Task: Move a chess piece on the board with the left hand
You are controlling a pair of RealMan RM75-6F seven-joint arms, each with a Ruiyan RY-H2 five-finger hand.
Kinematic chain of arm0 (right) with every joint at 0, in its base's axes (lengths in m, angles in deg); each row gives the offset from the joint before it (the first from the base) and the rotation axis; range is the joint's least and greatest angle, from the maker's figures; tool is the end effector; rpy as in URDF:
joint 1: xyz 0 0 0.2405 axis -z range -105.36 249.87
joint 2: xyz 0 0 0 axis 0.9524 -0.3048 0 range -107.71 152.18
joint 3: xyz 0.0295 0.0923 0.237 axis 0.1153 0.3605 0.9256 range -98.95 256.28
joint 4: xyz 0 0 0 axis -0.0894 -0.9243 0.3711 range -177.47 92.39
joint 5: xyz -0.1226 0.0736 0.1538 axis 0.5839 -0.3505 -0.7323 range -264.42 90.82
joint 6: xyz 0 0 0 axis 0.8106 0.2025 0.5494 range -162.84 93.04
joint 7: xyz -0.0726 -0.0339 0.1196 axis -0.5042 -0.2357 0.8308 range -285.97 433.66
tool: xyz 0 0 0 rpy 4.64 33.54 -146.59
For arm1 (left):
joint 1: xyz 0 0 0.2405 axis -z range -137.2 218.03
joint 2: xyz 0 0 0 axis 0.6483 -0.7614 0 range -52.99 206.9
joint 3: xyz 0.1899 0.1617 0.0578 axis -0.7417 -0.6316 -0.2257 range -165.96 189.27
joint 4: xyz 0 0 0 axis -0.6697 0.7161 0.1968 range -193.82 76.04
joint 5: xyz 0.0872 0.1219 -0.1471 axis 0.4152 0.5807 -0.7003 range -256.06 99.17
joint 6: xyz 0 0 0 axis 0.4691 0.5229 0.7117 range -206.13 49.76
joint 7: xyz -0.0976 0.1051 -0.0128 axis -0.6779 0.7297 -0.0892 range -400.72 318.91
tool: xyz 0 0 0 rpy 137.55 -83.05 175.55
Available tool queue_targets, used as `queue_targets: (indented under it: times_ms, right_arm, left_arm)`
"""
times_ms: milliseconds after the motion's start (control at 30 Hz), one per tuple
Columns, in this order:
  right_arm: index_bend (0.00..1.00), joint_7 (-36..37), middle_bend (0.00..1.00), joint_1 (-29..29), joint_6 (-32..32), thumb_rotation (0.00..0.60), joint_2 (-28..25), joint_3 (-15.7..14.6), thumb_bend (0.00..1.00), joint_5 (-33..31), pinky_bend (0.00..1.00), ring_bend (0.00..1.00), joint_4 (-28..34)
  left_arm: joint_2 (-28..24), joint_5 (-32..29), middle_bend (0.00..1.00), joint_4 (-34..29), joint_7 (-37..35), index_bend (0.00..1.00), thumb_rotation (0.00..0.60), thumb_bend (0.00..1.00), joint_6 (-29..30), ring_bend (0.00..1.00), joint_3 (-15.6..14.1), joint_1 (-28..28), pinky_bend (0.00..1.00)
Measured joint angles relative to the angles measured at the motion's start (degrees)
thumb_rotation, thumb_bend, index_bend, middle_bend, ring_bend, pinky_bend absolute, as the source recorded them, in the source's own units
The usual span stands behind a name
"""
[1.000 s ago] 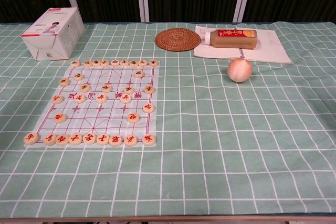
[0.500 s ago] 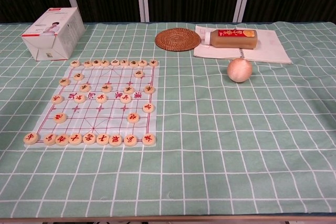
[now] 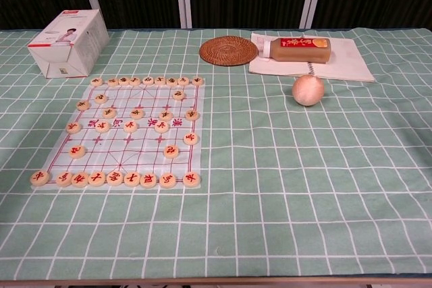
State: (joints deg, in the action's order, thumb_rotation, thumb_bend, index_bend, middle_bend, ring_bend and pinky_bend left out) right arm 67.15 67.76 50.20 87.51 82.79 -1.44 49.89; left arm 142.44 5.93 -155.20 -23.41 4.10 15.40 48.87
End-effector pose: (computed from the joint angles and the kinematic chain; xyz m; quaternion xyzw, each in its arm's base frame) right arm -0.3097 -0.1834 0.1562 0.6032 -0.3575 0.3644 0.6128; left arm -0.2874 0.2011 0.1421 -0.6465 -0.3183 -0.3309 0.6093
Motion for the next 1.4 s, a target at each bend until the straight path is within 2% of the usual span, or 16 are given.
queue_targets:
  times_ms: [67, 100, 167, 233, 300, 333, 433, 500, 700, 1000, 1167, 1400]
  right_arm:
    - [0.0, 0.1, 0.0, 0.0, 0.0, 0.6, 0.0, 0.0, 0.34, -0.1, 0.0, 0.0, 0.1]
    - [0.0, 0.2, 0.0, 0.0, 0.0, 0.6, -0.1, 0.0, 0.34, -0.2, 0.0, 0.0, 0.1]
    - [0.0, 0.2, 0.0, 0.0, -0.1, 0.6, -0.1, 0.1, 0.34, -0.3, 0.0, 0.0, 0.1]
    - [0.0, 0.3, 0.0, 0.0, -0.2, 0.6, -0.1, 0.1, 0.34, -0.4, 0.0, 0.0, 0.2]
    - [0.0, 0.6, 0.0, 0.0, -0.1, 0.6, 0.0, 0.3, 0.34, -0.5, 0.0, 0.0, 0.1]
    - [0.0, 0.7, 0.0, 0.0, -0.1, 0.6, 0.0, 0.3, 0.34, -0.5, 0.0, 0.0, 0.1]
    - [0.0, 1.2, 0.0, 0.0, -0.1, 0.6, 0.0, 0.4, 0.34, -0.7, 0.0, 0.0, 0.1]
    - [0.0, 1.4, 0.0, 0.0, -0.1, 0.6, 0.0, 0.4, 0.34, -0.6, 0.0, 0.0, 0.1]
    - [0.0, 2.0, 0.0, -0.1, -0.4, 0.6, -0.1, 0.4, 0.34, -0.9, 0.0, 0.0, 0.2]
    - [0.0, 3.2, 0.0, -0.2, -1.1, 0.6, -0.5, 0.5, 0.34, -1.5, 0.0, 0.0, 0.6]
    - [0.0, 3.8, 0.0, -0.2, -1.4, 0.6, -0.7, 0.7, 0.34, -2.0, 0.0, 0.0, 0.8]
    - [0.0, 4.7, 0.0, -0.3, -1.9, 0.6, -1.0, 0.7, 0.34, -2.4, 0.0, 0.0, 1.1]
  left_arm:
    - [0.4, -0.1, 0.0, -1.2, 2.4, 0.0, 0.6, 0.0, -1.7, 0.0, 0.8, 1.8, 0.05]
    - [0.6, -0.2, 0.03, -1.7, 3.5, 0.0, 0.6, 0.0, -2.7, 0.03, 1.1, 2.7, 0.11]
    - [1.4, -0.9, 0.18, -2.9, 6.0, 0.0, 0.6, 0.01, -5.3, 0.17, 2.1, 5.1, 0.29]
    - [2.5, -1.8, 0.46, -3.7, 8.3, 0.01, 0.6, 0.03, -7.5, 0.44, 3.2, 7.3, 0.55]
    - [4.1, -3.1, 0.64, -4.1, 11.5, 0.05, 0.6, 0.05, -10.1, 0.61, 4.5, 10.0, 0.71]
    - [4.9, -3.9, 0.74, -4.2, 12.8, 0.09, 0.6, 0.06, -11.3, 0.69, 5.0, 11.2, 0.78]
    - [7.2, -7.7, 0.92, -4.5, 15.9, 0.23, 0.6, 0.11, -15.1, 0.85, 6.8, 14.7, 0.9]
    - [8.9, -11.4, 0.98, -4.5, 17.8, 0.29, 0.6, 0.13, -17.4, 0.9, 8.1, 17.1, 0.95]
    - [14.6, -23.5, 1.0, -3.1, 24.6, 0.39, 0.6, 0.15, -22.2, 0.98, 11.3, 24.6, 1.0]
    - [21.7, -40.8, 1.0, 0.7, 35.4, 0.44, 0.6, 0.19, -24.8, 1.0, 13.2, 35.6, 1.0]
    - [26.0, -45.3, 1.0, 3.8, 39.2, 0.48, 0.6, 0.19, -24.9, 1.0, 12.2, 40.6, 1.0]
    - [31.3, -47.0, 1.0, 9.0, 40.4, 0.47, 0.6, 0.19, -24.7, 1.0, 10.4, 44.4, 1.0]
